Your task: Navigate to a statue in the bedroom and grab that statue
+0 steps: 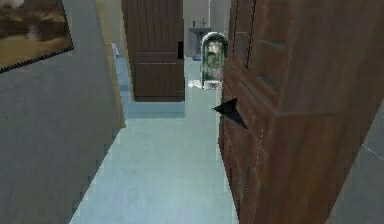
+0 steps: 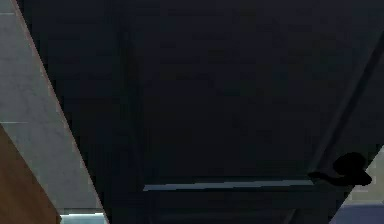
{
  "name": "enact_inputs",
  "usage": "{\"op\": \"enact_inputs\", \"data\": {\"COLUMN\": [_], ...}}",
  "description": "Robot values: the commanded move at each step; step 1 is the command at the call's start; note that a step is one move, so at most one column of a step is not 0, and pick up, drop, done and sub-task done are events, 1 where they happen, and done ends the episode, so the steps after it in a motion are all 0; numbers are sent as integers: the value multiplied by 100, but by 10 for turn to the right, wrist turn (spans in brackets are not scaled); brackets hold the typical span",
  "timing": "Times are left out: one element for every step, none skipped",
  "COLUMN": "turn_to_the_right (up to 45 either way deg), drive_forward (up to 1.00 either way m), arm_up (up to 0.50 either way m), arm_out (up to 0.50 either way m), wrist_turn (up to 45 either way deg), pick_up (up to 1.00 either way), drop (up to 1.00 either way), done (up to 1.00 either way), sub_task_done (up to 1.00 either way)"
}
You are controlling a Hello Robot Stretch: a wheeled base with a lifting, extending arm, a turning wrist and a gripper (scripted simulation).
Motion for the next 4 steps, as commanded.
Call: {"op": "enact_inputs", "data": {"turn_to_the_right": [-120, 0, 0, 0], "drive_forward": [0, 100, 100, 70], "arm_up": [0, 0, 0, 0], "arm_out": [0, 0, 0, 0], "wrist_turn": [0, 0, 0, 0], "pick_up": [0, 0, 0, 0], "drop": [0, 0, 0, 0], "done": [0, 0, 0, 0], "sub_task_done": [0, 0, 0, 0]}}
